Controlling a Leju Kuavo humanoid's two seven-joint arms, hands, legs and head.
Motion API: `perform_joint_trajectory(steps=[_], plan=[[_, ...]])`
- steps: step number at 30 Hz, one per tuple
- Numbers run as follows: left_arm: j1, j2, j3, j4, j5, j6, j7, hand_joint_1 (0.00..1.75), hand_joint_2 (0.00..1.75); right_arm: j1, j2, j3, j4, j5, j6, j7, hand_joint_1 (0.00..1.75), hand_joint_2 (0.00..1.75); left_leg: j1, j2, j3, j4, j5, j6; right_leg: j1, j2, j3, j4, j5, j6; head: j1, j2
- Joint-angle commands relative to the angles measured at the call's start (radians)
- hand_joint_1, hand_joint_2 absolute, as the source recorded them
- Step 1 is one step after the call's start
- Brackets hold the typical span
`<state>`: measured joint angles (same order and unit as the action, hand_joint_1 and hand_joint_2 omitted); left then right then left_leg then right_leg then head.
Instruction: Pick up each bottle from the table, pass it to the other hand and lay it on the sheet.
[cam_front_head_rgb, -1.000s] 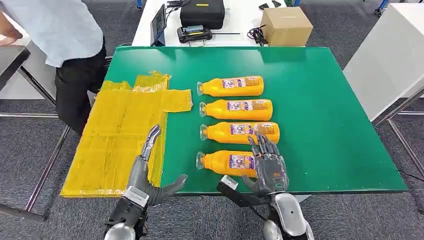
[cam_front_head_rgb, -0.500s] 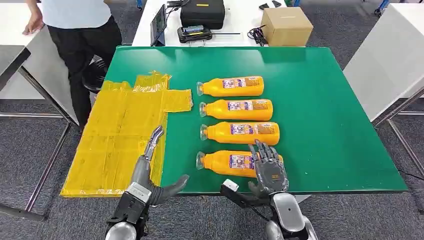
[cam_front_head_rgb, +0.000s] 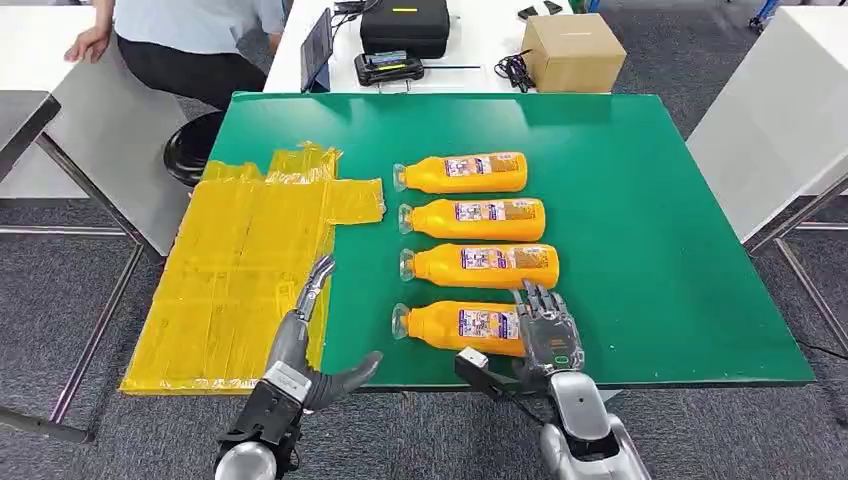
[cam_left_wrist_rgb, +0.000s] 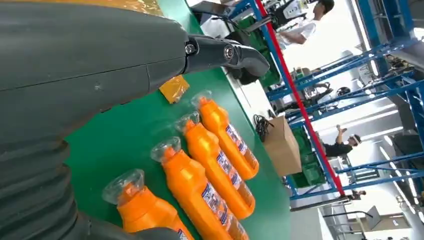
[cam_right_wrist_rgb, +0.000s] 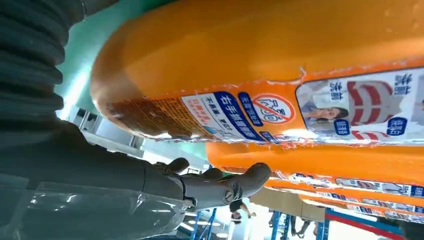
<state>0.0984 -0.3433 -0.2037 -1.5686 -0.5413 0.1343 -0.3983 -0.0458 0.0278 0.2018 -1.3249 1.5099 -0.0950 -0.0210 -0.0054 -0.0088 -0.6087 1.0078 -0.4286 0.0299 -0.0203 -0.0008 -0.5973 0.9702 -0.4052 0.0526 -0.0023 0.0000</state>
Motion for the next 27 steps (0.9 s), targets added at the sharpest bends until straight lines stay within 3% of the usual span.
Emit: perform_joint_trajectory(steps=[1, 9, 10, 11, 16, 27], plan=[[-0.029, -0.006, -0.017, 0.050, 0.001, 0.001, 0.006, 0.00, 1.75, -0.062, -0.001, -0.035, 0.140, 0.013, 0.021, -0.008, 0.00, 1.75, 0.001, 0.000, 0.004, -0.001, -0.001, -0.001, 0.001, 0.000, 0.005, -0.002, -0.001, -0.002, 0.000, 0.000], [-0.030, -0.006, -0.017, 0.052, 0.001, 0.001, 0.006, 0.00, 1.75, -0.065, -0.003, -0.036, 0.153, 0.006, 0.025, -0.011, 0.00, 1.75, 0.001, 0.000, 0.004, -0.001, -0.001, -0.001, 0.001, 0.000, 0.005, -0.002, -0.001, -0.002, 0.000, 0.000], [-0.038, -0.006, -0.019, 0.059, 0.005, -0.011, 0.002, 0.00, 1.75, -0.061, -0.035, -0.037, 0.212, -0.088, 0.068, -0.048, 0.00, 1.75, 0.001, 0.000, 0.005, 0.000, -0.001, -0.002, 0.002, 0.000, 0.005, -0.002, -0.001, -0.002, 0.000, 0.000], [-0.040, -0.006, -0.020, 0.061, 0.005, -0.015, 0.000, 0.00, 1.75, -0.044, -0.051, -0.031, 0.224, -0.137, 0.071, -0.067, 1.75, 1.75, 0.001, 0.000, 0.003, -0.001, 0.000, -0.001, 0.001, -0.001, 0.003, -0.001, 0.000, -0.001, 0.000, 0.000], [-0.035, -0.006, -0.022, 0.059, 0.005, -0.015, -0.002, 0.00, 1.75, -0.016, -0.050, -0.024, 0.207, -0.166, 0.070, -0.066, 1.75, 1.75, 0.001, -0.004, 0.010, -0.001, -0.001, -0.002, 0.002, -0.004, 0.011, -0.002, -0.002, -0.002, 0.000, 0.000], [-0.041, -0.006, -0.032, 0.069, 0.004, -0.023, -0.006, 0.00, 1.75, 0.024, -0.068, -0.021, 0.183, -0.254, 0.089, -0.058, 1.75, 1.75, 0.001, -0.003, 0.012, 0.000, -0.001, -0.001, 0.001, -0.003, 0.010, -0.002, -0.001, -0.002, 0.000, 0.000]])
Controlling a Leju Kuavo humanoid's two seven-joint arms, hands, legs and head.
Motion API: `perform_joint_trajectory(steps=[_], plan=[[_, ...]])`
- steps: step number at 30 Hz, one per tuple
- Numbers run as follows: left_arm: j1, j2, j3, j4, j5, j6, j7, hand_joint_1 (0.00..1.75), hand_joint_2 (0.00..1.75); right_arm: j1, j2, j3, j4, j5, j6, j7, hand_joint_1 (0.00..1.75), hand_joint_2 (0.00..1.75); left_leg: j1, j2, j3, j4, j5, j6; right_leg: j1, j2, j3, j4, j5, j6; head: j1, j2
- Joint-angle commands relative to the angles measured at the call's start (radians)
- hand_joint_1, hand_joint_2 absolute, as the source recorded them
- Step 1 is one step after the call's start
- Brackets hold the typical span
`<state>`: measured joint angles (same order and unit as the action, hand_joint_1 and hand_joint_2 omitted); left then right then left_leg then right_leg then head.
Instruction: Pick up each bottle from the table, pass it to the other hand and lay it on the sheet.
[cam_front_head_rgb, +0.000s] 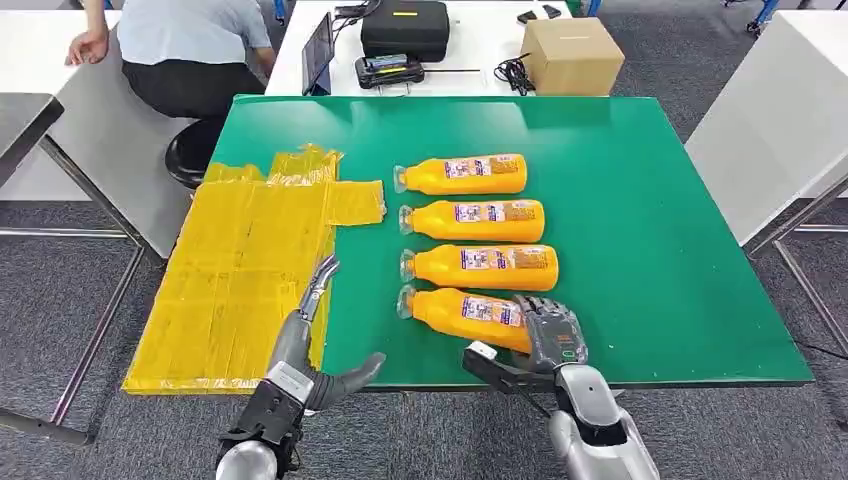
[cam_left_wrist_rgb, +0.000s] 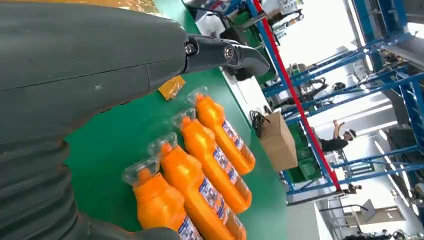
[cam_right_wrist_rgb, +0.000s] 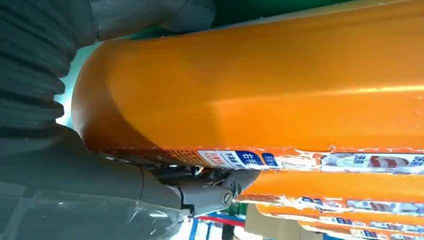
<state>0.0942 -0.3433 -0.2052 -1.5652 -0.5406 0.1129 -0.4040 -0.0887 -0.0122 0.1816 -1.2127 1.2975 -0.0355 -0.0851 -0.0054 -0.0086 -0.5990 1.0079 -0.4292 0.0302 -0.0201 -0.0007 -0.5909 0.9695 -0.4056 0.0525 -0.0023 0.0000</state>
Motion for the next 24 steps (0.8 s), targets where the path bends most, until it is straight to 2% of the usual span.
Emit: perform_joint_trajectory(steps=[1, 4, 7, 8, 12, 14, 19, 24], plan=[[-0.036, -0.006, -0.031, 0.065, 0.003, -0.002, -0.001, 0.00, 1.75, 0.067, -0.028, -0.001, 0.071, -0.042, 0.030, 0.007, 1.75, 1.75, 0.002, -0.004, 0.003, -0.001, 0.000, -0.002, 0.002, -0.005, 0.007, -0.003, -0.001, -0.002, 0.000, 0.000], [-0.036, -0.006, -0.031, 0.065, 0.003, -0.002, -0.001, 0.00, 1.75, 0.067, -0.028, -0.001, 0.071, -0.042, 0.030, 0.007, 1.75, 1.75, 0.002, -0.005, 0.004, -0.001, -0.001, -0.002, 0.002, -0.006, 0.006, -0.002, -0.002, -0.002, 0.000, 0.000], [-0.043, -0.006, -0.032, 0.070, 0.027, -0.020, -0.005, 0.00, 1.75, 0.082, -0.013, -0.040, 0.049, -0.170, 0.037, -0.062, 1.75, 1.75, 0.002, -0.005, 0.004, -0.001, 0.000, -0.002, 0.002, -0.006, 0.006, -0.002, -0.002, -0.003, 0.000, 0.000], [-0.050, -0.006, -0.028, 0.082, 0.083, -0.007, 0.011, 0.00, 1.75, 0.101, 0.003, -0.072, 0.019, -0.273, 0.052, -0.111, 1.75, 1.75, 0.001, -0.005, 0.004, -0.001, 0.000, -0.001, 0.002, -0.006, 0.005, -0.002, -0.002, -0.002, 0.000, 0.000], [-0.065, -0.006, -0.008, 0.148, 0.271, 0.008, 0.093, 0.00, 1.75, 0.151, 0.040, -0.090, -0.127, -0.418, 0.079, -0.156, 1.75, 1.75, 0.001, -0.004, 0.005, -0.001, -0.002, -0.001, 0.001, -0.004, 0.002, -0.001, -0.002, -0.002, 0.000, 0.000], [-0.074, -0.006, 0.005, 0.208, 0.373, -0.037, 0.137, 0.00, 1.75, 0.128, 0.054, -0.088, -0.165, -0.456, 0.083, -0.169, 1.75, 1.75, 0.001, -0.002, 0.006, -0.001, -0.003, -0.002, 0.001, -0.002, 0.008, -0.001, -0.002, -0.003, 0.000, 0.000], [-0.059, -0.006, 0.003, 0.266, 0.433, -0.049, 0.119, 0.00, 1.75, 0.097, 0.067, -0.091, -0.183, -0.478, 0.083, -0.180, 1.75, 1.75, 0.000, 0.003, 0.005, -0.001, -0.003, -0.001, 0.001, 0.001, 0.006, -0.001, 0.000, -0.002, 0.000, 0.000], [-0.079, -0.006, 0.029, 0.354, 0.561, -0.102, 0.156, 0.00, 1.75, 0.067, 0.067, -0.085, -0.181, -0.553, 0.097, -0.248, 1.75, 1.75, 0.001, 0.003, 0.002, -0.001, -0.002, 0.000, 0.001, 0.001, 0.004, -0.001, -0.001, -0.002, 0.000, 0.000]])
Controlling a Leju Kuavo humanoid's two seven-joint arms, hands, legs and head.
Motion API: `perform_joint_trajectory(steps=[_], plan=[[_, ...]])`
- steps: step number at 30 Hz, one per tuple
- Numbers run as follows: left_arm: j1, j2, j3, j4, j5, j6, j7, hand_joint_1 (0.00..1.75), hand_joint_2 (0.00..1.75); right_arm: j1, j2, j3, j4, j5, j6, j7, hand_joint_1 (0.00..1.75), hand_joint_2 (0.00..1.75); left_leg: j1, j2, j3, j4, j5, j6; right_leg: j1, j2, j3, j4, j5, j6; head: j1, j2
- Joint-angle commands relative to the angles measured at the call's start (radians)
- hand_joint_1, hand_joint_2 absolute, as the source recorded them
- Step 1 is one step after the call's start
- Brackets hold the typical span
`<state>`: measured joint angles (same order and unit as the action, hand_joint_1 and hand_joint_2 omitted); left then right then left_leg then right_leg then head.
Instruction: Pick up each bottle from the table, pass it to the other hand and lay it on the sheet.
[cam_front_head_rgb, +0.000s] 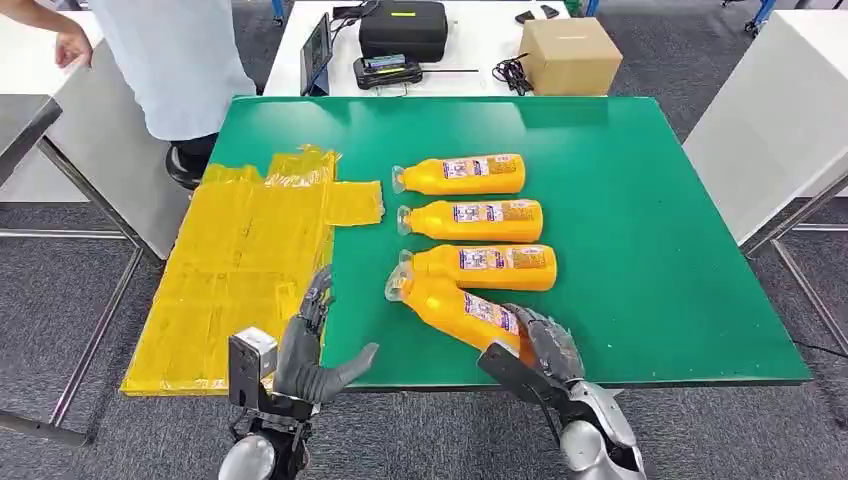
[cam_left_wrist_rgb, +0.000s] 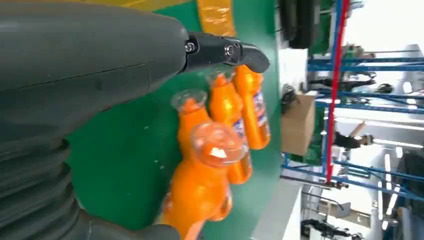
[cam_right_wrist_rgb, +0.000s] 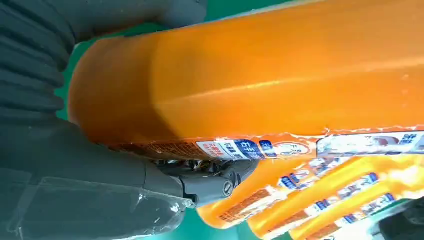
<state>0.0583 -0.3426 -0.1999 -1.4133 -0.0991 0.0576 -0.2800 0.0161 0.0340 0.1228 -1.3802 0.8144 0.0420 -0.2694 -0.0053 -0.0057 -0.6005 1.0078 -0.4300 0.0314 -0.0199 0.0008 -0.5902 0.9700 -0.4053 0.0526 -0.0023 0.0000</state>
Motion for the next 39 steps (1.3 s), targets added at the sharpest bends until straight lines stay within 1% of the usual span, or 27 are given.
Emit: perform_joint_trajectory(steps=[1, 5, 7, 9, 10, 12, 13, 14, 17, 18, 20, 22, 23, 24, 25, 27, 34, 35, 36, 39], plan=[[-0.046, -0.007, 0.028, 0.217, 0.127, -0.054, 0.030, 0.00, 1.75, -0.044, 0.021, -0.022, -0.019, -0.079, 0.023, -0.070, 1.75, 1.75, -0.001, 0.001, 0.001, -0.001, 0.000, -0.001, -0.001, 0.000, 0.001, -0.001, 0.000, -0.001, 0.000, 0.000], [-0.056, -0.006, 0.037, 0.288, 0.222, -0.121, 0.054, 0.00, 1.75, -0.087, 0.035, 0.020, -0.008, -0.115, 0.040, -0.093, 1.75, 1.75, 0.000, 0.002, 0.001, -0.001, -0.002, -0.002, 0.000, 0.002, 0.002, -0.001, -0.001, -0.002, 0.000, 0.000], [-0.066, -0.003, 0.026, 0.323, 0.260, -0.186, 0.023, 0.00, 1.75, -0.125, 0.055, 0.055, 0.018, -0.168, 0.062, -0.115, 1.75, 1.75, 0.000, 0.003, 0.001, -0.001, -0.002, -0.002, 0.000, 0.003, 0.001, -0.001, -0.001, -0.002, 0.000, 0.000], [-0.079, -0.006, 0.021, 0.332, 0.278, -0.209, 0.006, 0.00, 1.75, -0.152, 0.076, 0.092, 0.054, -0.204, 0.078, -0.118, 1.75, 1.75, -0.001, 0.004, -0.001, -0.001, -0.001, -0.001, 0.000, 0.004, -0.001, -0.001, 0.000, -0.002, 0.000, 0.000], [-0.089, -0.006, 0.023, 0.337, 0.289, -0.215, 0.006, 0.00, 1.75, -0.162, 0.084, 0.107, 0.072, -0.208, 0.081, -0.121, 1.75, 1.75, 0.000, 0.005, 0.000, 0.000, -0.002, -0.002, 0.001, 0.004, 0.000, -0.001, 0.000, -0.003, 0.000, 0.000], [-0.123, -0.004, 0.046, 0.381, 0.382, -0.280, 0.012, 0.00, 1.75, -0.204, 0.093, 0.157, 0.141, -0.244, 0.094, -0.141, 1.75, 1.75, 0.000, 0.003, -0.001, -0.001, -0.001, -0.001, 0.000, 0.002, -0.002, -0.001, 0.000, -0.001, 0.000, 0.000], [-0.134, 0.000, 0.052, 0.393, 0.395, -0.291, 0.011, 0.00, 1.75, -0.215, 0.097, 0.169, 0.162, -0.251, 0.093, -0.144, 1.75, 1.75, 0.001, 0.004, 0.001, -0.001, -0.001, -0.002, 0.001, 0.003, 0.001, -0.001, 0.000, -0.003, 0.000, 0.000], [-0.141, 0.002, 0.054, 0.402, 0.398, -0.293, 0.011, 0.00, 1.75, -0.221, 0.098, 0.174, 0.172, -0.255, 0.087, -0.146, 1.75, 1.75, 0.000, 0.003, -0.001, -0.001, 0.000, -0.001, 0.001, 0.003, -0.001, -0.001, 0.000, -0.002, 0.000, 0.000], [-0.151, 0.007, 0.081, 0.407, 0.422, -0.320, -0.047, 0.00, 1.75, -0.227, 0.077, 0.218, 0.230, -0.271, 0.092, -0.169, 1.75, 1.75, 0.001, 0.003, 0.000, -0.001, 0.000, -0.001, 0.001, 0.002, 0.000, -0.001, 0.000, -0.001, 0.000, 0.000], [-0.157, 0.009, 0.073, 0.385, 0.382, -0.304, -0.086, 0.00, 1.75, -0.234, 0.075, 0.233, 0.249, -0.267, 0.093, -0.170, 1.75, 1.75, 0.002, 0.003, 0.002, -0.001, -0.001, -0.002, 0.002, 0.002, 0.002, -0.002, 0.000, -0.002, 0.000, 0.000], [-0.166, -0.001, 0.084, 0.364, 0.374, -0.294, -0.071, 0.00, 1.75, -0.244, 0.075, 0.249, 0.271, -0.264, 0.081, -0.177, 1.75, 1.75, 0.001, 0.001, -0.002, -0.001, 0.000, -0.001, 0.001, 0.001, -0.001, -0.001, 0.000, -0.001, 0.000, 0.000], [-0.175, -0.006, 0.089, 0.356, 0.379, -0.290, -0.066, 0.00, 1.75, -0.248, 0.081, 0.258, 0.277, -0.263, 0.082, -0.177, 1.75, 1.75, 0.002, 0.002, 0.000, 0.000, -0.002, -0.002, 0.002, 0.002, 0.001, -0.001, -0.001, -0.002, 0.000, 0.000], [-0.175, -0.006, 0.088, 0.350, 0.374, -0.288, -0.069, 0.00, 1.75, -0.251, 0.082, 0.265, 0.280, -0.263, 0.081, -0.177, 1.75, 1.75, 0.001, 0.001, -0.001, 0.000, -0.001, -0.002, 0.001, 0.001, 0.000, -0.001, 0.000, -0.002, 0.000, 0.000], [-0.177, -0.007, 0.086, 0.336, 0.349, -0.266, -0.098, 0.00, 1.75, -0.255, 0.078, 0.282, 0.288, -0.261, 0.082, -0.176, 1.75, 1.75, 0.000, 0.000, -0.002, 0.000, -0.001, -0.001, 0.000, 0.001, -0.001, 0.000, 0.000, -0.001, 0.000, 0.000], [-0.183, -0.007, 0.084, 0.327, 0.347, -0.258, -0.102, 0.00, 1.75, -0.255, 0.079, 0.290, 0.292, -0.261, 0.082, -0.175, 1.75, 1.75, 0.001, 0.000, 0.000, 0.000, -0.002, -0.002, 0.001, 0.001, 0.001, -0.001, -0.001, -0.002, 0.000, 0.000], [-0.196, -0.007, 0.080, 0.304, 0.340, -0.244, -0.101, 0.00, 1.75, -0.264, 0.084, 0.304, 0.311, -0.261, 0.080, -0.171, 1.75, 1.75, 0.001, -0.001, -0.002, 0.000, -0.001, -0.002, 0.001, 0.001, -0.001, 0.000, 0.000, -0.002, 0.000, 0.000], [-0.194, -0.007, 0.076, 0.287, 0.324, -0.231, -0.114, 0.00, 1.75, -0.269, 0.083, 0.312, 0.309, -0.258, 0.077, -0.165, 1.75, 1.75, 0.001, -0.001, -0.002, 0.000, -0.001, -0.001, 0.001, 0.001, -0.001, 0.000, 0.000, -0.002, 0.000, 0.000], [-0.192, -0.007, 0.074, 0.264, 0.303, -0.207, -0.116, 0.00, 1.75, -0.267, 0.085, 0.327, 0.301, -0.243, 0.066, -0.155, 1.75, 1.75, 0.002, 0.000, 0.000, 0.001, -0.003, -0.003, 0.002, 0.001, 0.002, 0.000, -0.002, -0.003, 0.000, 0.000], [-0.191, -0.007, 0.077, 0.260, 0.331, -0.203, -0.087, 0.00, 1.75, -0.263, 0.086, 0.339, 0.292, -0.238, 0.063, -0.154, 1.75, 1.75, 0.001, -0.001, -0.002, 0.001, -0.001, -0.002, 0.001, 0.001, -0.001, 0.000, -0.001, -0.002, 0.001, 0.000], [-0.191, -0.007, 0.102, 0.265, 0.392, -0.220, -0.077, 0.00, 1.75, -0.254, 0.092, 0.391, 0.249, -0.223, 0.060, -0.160, 1.75, 1.75, 0.001, -0.001, -0.002, 0.001, -0.001, -0.002, 0.001, 0.001, -0.001, 0.001, -0.001, -0.002, 0.000, 0.000]])
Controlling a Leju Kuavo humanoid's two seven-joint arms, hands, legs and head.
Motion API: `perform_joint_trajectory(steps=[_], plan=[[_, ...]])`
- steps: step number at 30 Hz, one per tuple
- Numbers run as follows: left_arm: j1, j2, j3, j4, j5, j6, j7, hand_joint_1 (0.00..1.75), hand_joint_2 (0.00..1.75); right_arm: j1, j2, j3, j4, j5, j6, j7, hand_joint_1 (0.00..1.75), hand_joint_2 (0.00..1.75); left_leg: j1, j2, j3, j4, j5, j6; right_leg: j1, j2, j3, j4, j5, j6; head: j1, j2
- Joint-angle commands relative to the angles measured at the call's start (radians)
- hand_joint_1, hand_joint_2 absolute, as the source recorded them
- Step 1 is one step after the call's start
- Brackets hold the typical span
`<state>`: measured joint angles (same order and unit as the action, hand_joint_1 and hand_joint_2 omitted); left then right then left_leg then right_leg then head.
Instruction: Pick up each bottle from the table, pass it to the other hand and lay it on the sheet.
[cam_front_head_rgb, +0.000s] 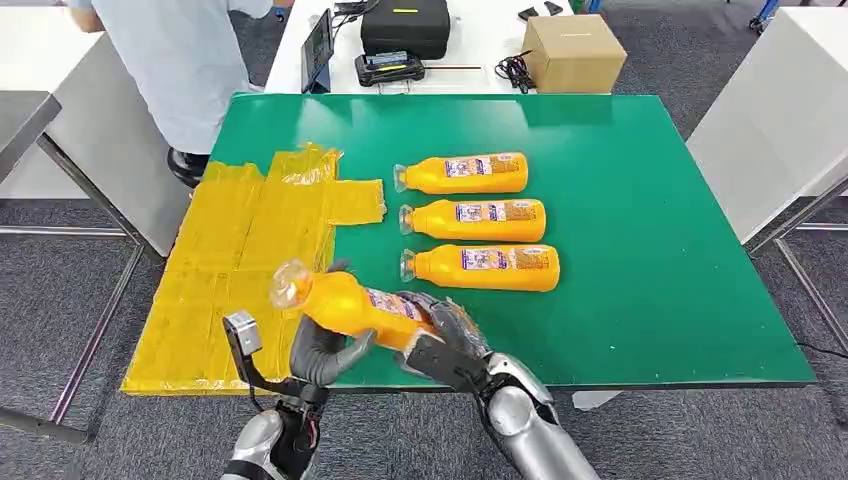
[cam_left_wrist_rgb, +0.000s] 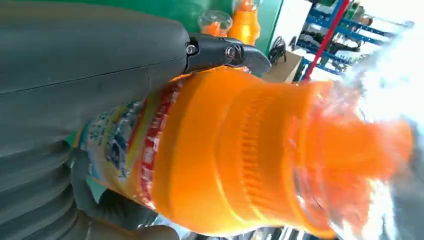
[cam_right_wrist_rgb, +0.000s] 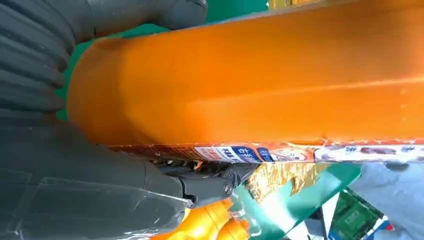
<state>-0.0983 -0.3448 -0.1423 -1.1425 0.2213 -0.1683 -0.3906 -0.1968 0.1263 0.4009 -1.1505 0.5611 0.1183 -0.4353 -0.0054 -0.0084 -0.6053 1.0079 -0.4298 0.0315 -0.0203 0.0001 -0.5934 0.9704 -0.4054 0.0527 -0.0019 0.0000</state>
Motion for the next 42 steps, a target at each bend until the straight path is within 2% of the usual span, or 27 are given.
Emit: perform_joint_trajectory(steps=[1, 4, 5, 6, 7, 13, 14, 15, 16, 20, 28, 29, 31, 32, 33, 34, 36, 38, 42], plan=[[-0.036, -0.004, 0.047, -0.001, 0.081, -0.007, 0.038, 0.00, 1.75, -0.041, 0.001, 0.121, 0.014, 0.030, -0.015, 0.006, 1.75, 1.75, 0.001, 0.002, 0.002, 0.000, -0.001, -0.001, 0.001, 0.001, 0.001, 0.000, 0.000, -0.002, 0.000, 0.000], [-0.047, -0.004, 0.051, 0.026, 0.098, -0.036, 0.042, 0.00, 1.75, -0.052, 0.004, 0.155, 0.003, 0.001, 0.000, 0.008, 1.75, 1.75, 0.001, 0.003, 0.003, 0.001, -0.002, -0.002, 0.002, 0.002, 0.002, 0.000, -0.001, -0.003, 0.000, 0.000], [-0.055, -0.004, 0.044, 0.033, 0.083, -0.044, 0.028, 0.47, 1.75, -0.061, 0.006, 0.157, 0.016, -0.016, 0.004, 0.013, 1.75, 1.75, 0.002, 0.003, 0.004, 0.001, -0.002, -0.003, 0.002, 0.002, 0.003, 0.001, -0.001, -0.003, 0.000, 0.000], [-0.056, -0.004, 0.042, 0.034, 0.082, -0.044, 0.028, 1.61, 1.75, -0.062, 0.006, 0.155, 0.018, -0.019, 0.003, 0.014, 1.75, 1.75, 0.001, 0.002, 0.002, 0.001, -0.002, -0.002, 0.002, 0.001, 0.002, 0.000, -0.001, -0.002, 0.000, 0.000], [-0.058, -0.004, 0.037, 0.033, 0.084, -0.041, 0.027, 1.75, 1.75, -0.066, 0.005, 0.154, 0.024, -0.020, 0.002, 0.015, 1.75, 1.75, 0.002, 0.002, 0.004, 0.001, -0.002, -0.002, 0.002, 0.001, 0.004, 0.000, -0.001, -0.003, 0.000, 0.000], [-0.058, -0.004, 0.024, 0.023, 0.050, -0.038, 0.009, 1.75, 1.75, -0.072, 0.012, 0.130, 0.042, -0.068, 0.017, 0.011, 1.75, 1.75, 0.001, 0.001, 0.003, 0.000, -0.001, -0.002, 0.001, 0.001, 0.003, 0.000, -0.001, -0.002, 0.000, 0.000], [-0.058, -0.004, 0.027, 0.020, 0.042, -0.022, -0.002, 1.75, 1.75, -0.074, 0.013, 0.131, 0.043, -0.068, 0.017, 0.011, 1.22, 1.75, 0.001, 0.001, 0.001, 0.000, -0.001, -0.001, 0.001, 0.000, 0.001, 0.000, 0.000, -0.001, 0.000, 0.000], [-0.059, -0.004, 0.028, 0.019, 0.039, -0.017, -0.005, 1.75, 1.75, -0.076, 0.014, 0.127, 0.040, -0.069, 0.010, 0.009, 0.52, 1.75, 0.001, 0.001, 0.003, 0.001, -0.002, -0.002, 0.002, 0.001, 0.003, 0.000, -0.001, -0.002, 0.000, 0.000], [-0.061, -0.004, 0.031, 0.018, 0.039, -0.016, -0.005, 1.75, 1.75, -0.082, 0.015, 0.125, 0.038, -0.069, 0.009, 0.010, 0.00, 1.75, 0.000, 0.001, 0.001, 0.000, -0.001, -0.001, 0.001, 0.001, 0.001, 0.000, 0.000, -0.002, 0.000, 0.000], [-0.035, -0.004, 0.030, -0.054, 0.025, -0.013, -0.044, 1.75, 1.75, -0.088, 0.030, 0.073, 0.038, -0.120, 0.016, 0.029, 0.00, 1.75, 0.001, 0.001, 0.001, 0.001, -0.001, -0.002, 0.001, 0.001, 0.001, 0.001, -0.001, -0.002, 0.000, 0.000], [-0.019, -0.002, 0.019, -0.100, -0.028, 0.028, -0.039, 1.75, 1.75, -0.083, 0.033, 0.058, 0.039, -0.125, 0.014, 0.028, 0.00, 1.75, 0.001, 0.001, 0.003, 0.001, -0.002, -0.002, 0.002, 0.000, 0.003, 0.000, -0.001, -0.002, 0.000, 0.000], [-0.020, 0.004, 0.003, -0.112, -0.128, 0.091, -0.054, 1.75, 1.75, -0.075, 0.030, 0.055, 0.028, -0.127, 0.012, 0.031, 0.00, 1.75, 0.000, 0.001, 0.001, 0.000, -0.001, -0.001, 0.001, 0.000, 0.001, 0.000, 0.000, -0.001, 0.000, 0.000], [-0.020, -0.003, 0.005, -0.127, -0.187, 0.116, -0.047, 1.75, 1.75, -0.063, 0.025, 0.050, 0.013, -0.127, 0.009, 0.031, 0.00, 1.75, 0.001, 0.000, 0.002, 0.001, -0.001, -0.002, 0.001, 0.000, 0.002, 0.000, -0.001, -0.002, 0.000, 0.000], [-0.024, 0.011, -0.025, -0.141, -0.352, 0.207, -0.048, 1.75, 1.75, -0.049, 0.021, 0.041, -0.004, -0.128, 0.006, 0.033, 0.00, 1.75, 0.001, 0.000, 0.001, 0.000, -0.001, -0.001, 0.001, -0.001, 0.001, 0.000, -0.001, -0.002, 0.000, 0.000], [-0.023, 0.005, -0.020, -0.148, -0.360, 0.207, -0.043, 1.75, 1.75, -0.045, 0.018, 0.038, -0.010, -0.128, 0.007, 0.032, 0.00, 1.75, 0.001, 0.000, 0.003, 0.001, -0.002, -0.002, 0.002, -0.001, 0.003, 0.000, -0.001, -0.002, 0.000, 0.000], [-0.031, 0.028, -0.055, -0.151, -0.565, 0.305, 0.026, 1.75, 1.75, -0.026, 0.013, 0.021, -0.028, -0.123, -0.008, 0.040, 0.00, 1.75, 0.001, -0.001, 0.002, 0.000, -0.001, -0.002, 0.001, -0.002, 0.003, 0.000, -0.002, -0.002, 0.000, 0.000], [-0.022, 0.016, -0.045, -0.191, -0.712, 0.332, 0.038, 1.75, 1.75, 0.008, 0.002, -0.004, -0.061, -0.114, -0.009, 0.038, 0.00, 1.75, 0.002, -0.002, 0.002, 0.000, -0.001, -0.002, 0.002, -0.003, 0.003, 0.000, -0.002, -0.002, 0.000, 0.000], [-0.027, 0.034, -0.058, -0.224, -1.011, 0.442, 0.083, 1.75, 1.75, 0.021, 0.005, -0.028, -0.073, -0.107, -0.007, 0.034, 0.00, 1.75, 0.001, -0.002, 0.001, 0.000, 0.000, -0.001, 0.001, -0.002, 0.001, -0.001, -0.001, -0.001, 0.000, 0.000], [-0.026, 0.025, -0.033, -0.252, -1.096, 0.441, 0.112, 1.75, 1.75, 0.025, 0.010, -0.042, -0.078, -0.100, -0.006, 0.034, 0.00, 1.75, 0.001, 0.001, 0.003, 0.001, -0.002, -0.002, 0.001, 0.000, 0.003, 0.000, -0.002, -0.002, 0.000, 0.000]])
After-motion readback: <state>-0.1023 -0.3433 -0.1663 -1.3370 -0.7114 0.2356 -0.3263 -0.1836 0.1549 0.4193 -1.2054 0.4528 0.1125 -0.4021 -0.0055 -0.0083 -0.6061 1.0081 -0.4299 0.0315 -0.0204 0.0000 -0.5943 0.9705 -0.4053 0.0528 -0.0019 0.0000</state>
